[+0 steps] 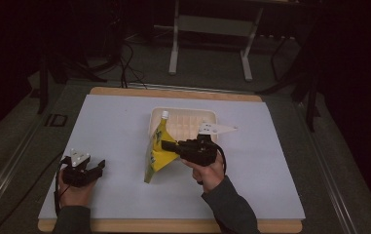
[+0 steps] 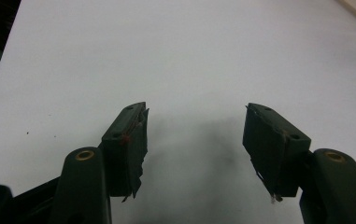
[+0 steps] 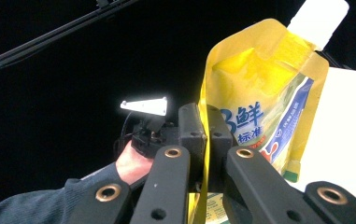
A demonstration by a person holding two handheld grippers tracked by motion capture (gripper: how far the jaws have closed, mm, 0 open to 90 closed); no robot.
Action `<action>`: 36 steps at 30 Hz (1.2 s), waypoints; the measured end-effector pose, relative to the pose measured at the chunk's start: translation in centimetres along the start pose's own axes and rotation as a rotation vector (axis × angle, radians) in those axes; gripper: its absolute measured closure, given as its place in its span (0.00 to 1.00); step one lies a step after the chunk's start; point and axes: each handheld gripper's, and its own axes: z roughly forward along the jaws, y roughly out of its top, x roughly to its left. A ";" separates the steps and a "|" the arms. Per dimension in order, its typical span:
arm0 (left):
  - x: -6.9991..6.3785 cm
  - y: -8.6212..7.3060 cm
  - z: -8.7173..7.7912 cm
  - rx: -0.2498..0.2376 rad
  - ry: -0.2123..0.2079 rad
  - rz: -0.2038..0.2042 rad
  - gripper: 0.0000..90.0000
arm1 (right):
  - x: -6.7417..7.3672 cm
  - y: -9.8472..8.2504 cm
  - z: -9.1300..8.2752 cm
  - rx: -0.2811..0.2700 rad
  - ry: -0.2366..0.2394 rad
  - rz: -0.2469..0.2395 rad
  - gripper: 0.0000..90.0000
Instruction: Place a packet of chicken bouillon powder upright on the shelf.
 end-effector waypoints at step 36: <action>0.0 0.0 0.0 0.001 0.000 0.000 0.44 | -1.6 2.5 0.2 -0.012 -0.157 -0.079 0.99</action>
